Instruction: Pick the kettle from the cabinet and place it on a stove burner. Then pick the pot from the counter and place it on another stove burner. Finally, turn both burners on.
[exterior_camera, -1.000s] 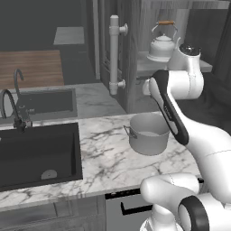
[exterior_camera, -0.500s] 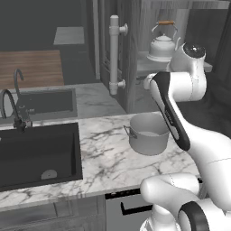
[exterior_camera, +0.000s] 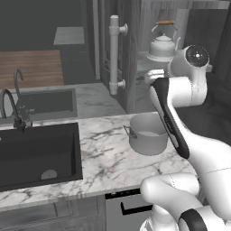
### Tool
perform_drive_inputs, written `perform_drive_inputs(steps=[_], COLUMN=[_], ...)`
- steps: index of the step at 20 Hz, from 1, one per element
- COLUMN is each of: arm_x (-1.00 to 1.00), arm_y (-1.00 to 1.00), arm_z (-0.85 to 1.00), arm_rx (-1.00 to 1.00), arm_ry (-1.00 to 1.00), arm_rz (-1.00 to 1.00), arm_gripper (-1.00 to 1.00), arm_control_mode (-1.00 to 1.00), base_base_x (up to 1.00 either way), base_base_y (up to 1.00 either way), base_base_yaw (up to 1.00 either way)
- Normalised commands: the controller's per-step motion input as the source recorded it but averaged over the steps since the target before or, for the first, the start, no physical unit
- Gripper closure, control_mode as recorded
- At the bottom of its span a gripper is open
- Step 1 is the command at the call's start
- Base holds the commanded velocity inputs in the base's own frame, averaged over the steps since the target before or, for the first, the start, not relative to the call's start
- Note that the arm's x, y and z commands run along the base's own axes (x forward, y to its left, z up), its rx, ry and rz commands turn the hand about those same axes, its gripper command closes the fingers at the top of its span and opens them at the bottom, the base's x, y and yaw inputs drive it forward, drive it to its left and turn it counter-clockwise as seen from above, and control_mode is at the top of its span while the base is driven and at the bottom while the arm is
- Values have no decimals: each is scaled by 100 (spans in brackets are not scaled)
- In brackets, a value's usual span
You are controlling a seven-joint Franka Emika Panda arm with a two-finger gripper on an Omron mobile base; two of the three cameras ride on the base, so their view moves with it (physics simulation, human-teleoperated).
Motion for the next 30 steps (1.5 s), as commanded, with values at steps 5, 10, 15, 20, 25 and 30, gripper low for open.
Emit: perform_drive_inputs(steps=[5,10,15,20,25,30], arm_x=[0,0,0,0,0,0], arm_y=[0,-1,-7,-4,0,0], arm_z=[25,29,24,20,2,1], arm_rx=[-2,0,0,0,-2,-4], arm_ry=[-12,-8,-6,-10,-11,-13], arm_rz=[3,5,4,0,0,0], arm_gripper=[-100,-100,-100,-100,-100,-100], arm_control_mode=[-100,-100,-100,-100,-100,-100], base_base_x=[0,0,0,0,0,0], base_base_y=[0,0,0,0,0,0], base_base_yaw=[0,0,0,0,0,0])
